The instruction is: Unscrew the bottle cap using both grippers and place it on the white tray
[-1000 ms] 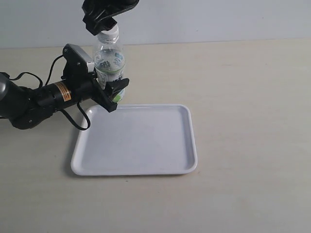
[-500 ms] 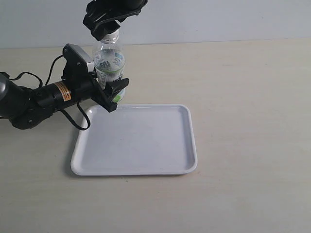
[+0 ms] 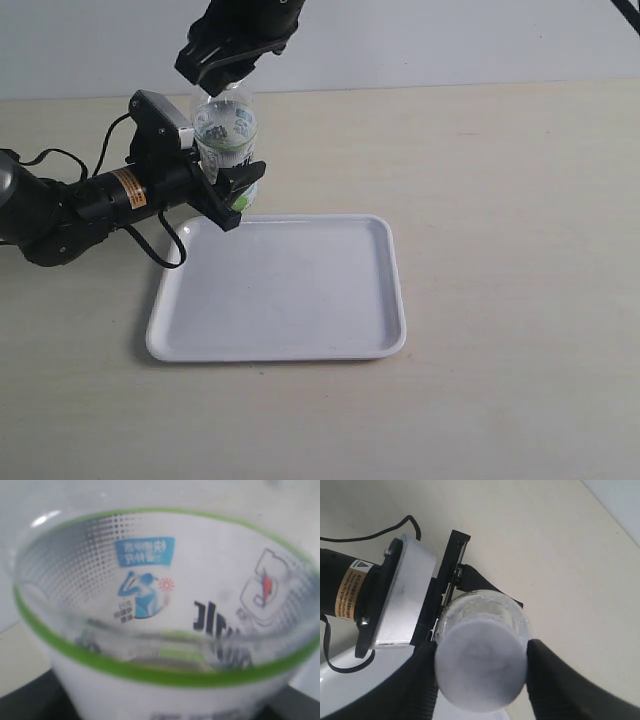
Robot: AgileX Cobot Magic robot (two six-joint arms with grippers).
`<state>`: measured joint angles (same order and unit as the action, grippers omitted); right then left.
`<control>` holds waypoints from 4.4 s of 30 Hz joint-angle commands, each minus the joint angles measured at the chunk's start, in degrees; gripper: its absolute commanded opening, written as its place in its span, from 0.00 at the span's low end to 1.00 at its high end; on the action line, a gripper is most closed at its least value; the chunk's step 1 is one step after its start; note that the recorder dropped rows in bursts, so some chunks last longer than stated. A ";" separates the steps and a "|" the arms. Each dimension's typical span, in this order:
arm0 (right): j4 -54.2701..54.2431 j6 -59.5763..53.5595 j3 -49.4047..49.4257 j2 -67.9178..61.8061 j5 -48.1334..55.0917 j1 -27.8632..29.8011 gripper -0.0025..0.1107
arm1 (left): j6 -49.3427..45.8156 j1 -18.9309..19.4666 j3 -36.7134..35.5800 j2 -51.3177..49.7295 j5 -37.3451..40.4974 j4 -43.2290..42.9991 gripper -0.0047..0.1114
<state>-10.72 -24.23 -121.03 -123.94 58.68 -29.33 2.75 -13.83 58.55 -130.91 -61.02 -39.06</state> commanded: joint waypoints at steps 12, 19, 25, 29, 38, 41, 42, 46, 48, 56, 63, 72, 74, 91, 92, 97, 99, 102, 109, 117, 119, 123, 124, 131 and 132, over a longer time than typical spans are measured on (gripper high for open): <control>0.44 -0.09 0.14 0.05 -1.46 0.02 0.03 | 0.72 0.04 0.11 0.40 -0.11 0.27 0.04; 0.31 -0.09 0.14 0.05 -1.60 0.02 0.55 | 0.72 0.04 0.11 0.40 -0.11 0.27 0.04; 0.19 -0.09 0.14 1.40 -1.49 0.02 0.55 | 0.85 0.04 0.11 0.40 -0.11 0.05 0.04; 0.29 -0.09 0.14 1.17 -1.49 0.02 0.35 | 0.85 0.04 0.11 0.40 -0.11 -0.93 0.04; 0.29 -5.05 0.14 1.17 -0.03 0.02 0.02 | 0.95 0.04 0.11 0.40 -0.11 -0.83 0.04; 0.19 -13.60 0.14 1.17 1.03 0.02 0.02 | 0.95 0.04 0.11 0.40 -0.11 -0.83 0.04; 0.19 -15.82 0.14 1.17 1.30 0.02 0.02 | 0.95 0.04 0.11 0.40 -0.11 -0.83 0.04; 0.19 -24.36 0.14 1.17 2.86 0.02 0.02 | 0.95 0.04 0.11 0.40 -0.11 -0.83 0.04; 0.19 -27.72 0.14 1.17 2.86 0.02 0.02 | 1.11 0.04 0.11 0.40 -0.11 -0.83 0.04; -2.60 -44.16 0.14 1.17 2.86 0.02 0.02 | 2.32 0.04 0.11 0.40 -0.11 -0.83 0.04; -5.19 -65.74 0.14 1.17 2.86 0.02 0.02 | 2.75 0.04 0.11 0.40 -0.11 -0.83 0.04; -5.89 -87.12 0.14 1.29 6.35 0.02 0.02 | 3.67 0.15 0.11 0.40 0.04 -0.70 0.04; -6.50 -86.97 0.14 1.73 6.35 0.02 0.02 | 3.67 0.15 0.11 0.40 0.04 -0.59 0.04; -5.50 -40.21 0.14 15.40 11.28 0.02 0.02 | 10.26 0.15 0.11 0.40 -0.44 4.57 0.04; -4.21 -35.83 0.14 16.61 11.28 0.02 0.02 | 10.70 0.15 0.11 0.40 -0.60 4.57 0.04; 3.86 -18.46 2.58 21.83 11.28 0.02 0.02 | 11.42 0.15 0.11 0.40 -1.93 4.66 0.04; 4.25 -13.55 5.93 25.06 11.28 0.02 0.02 | 12.39 0.15 0.11 0.40 -2.07 4.78 0.04; 3.42 -13.55 13.01 30.31 11.28 0.02 0.02 | 13.46 0.15 0.11 0.40 -2.07 5.16 0.04; 2.36 -7.24 28.14 40.08 11.28 0.02 0.02 | 17.11 0.15 0.11 0.40 -1.43 5.14 0.04; -3.79 -1.14 44.96 40.11 0.04 0.02 0.02 | 16.96 0.15 0.11 0.40 -0.74 7.35 0.04; -4.82 -1.14 49.64 38.99 -5.32 0.02 0.02 | 16.71 0.15 0.11 0.40 -0.49 7.35 0.04; -6.69 -1.14 56.65 35.96 -15.84 0.02 0.02 | 15.21 0.15 0.11 0.40 -0.49 7.35 0.04; -7.33 -1.14 57.60 35.27 -17.85 0.02 0.02 | 15.22 0.15 0.11 0.40 -0.60 7.22 0.04; -11.77 -1.25 60.67 29.53 -24.94 0.02 0.02 | 13.38 0.15 0.11 0.40 -0.39 5.32 0.36; -11.77 -1.34 60.67 28.93 -25.24 0.02 0.02 | 13.38 0.15 0.11 0.40 -0.39 5.32 0.39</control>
<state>-21.48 -25.66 -60.62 -93.48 35.70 -29.33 16.52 -13.73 58.55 -131.02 -59.46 -34.09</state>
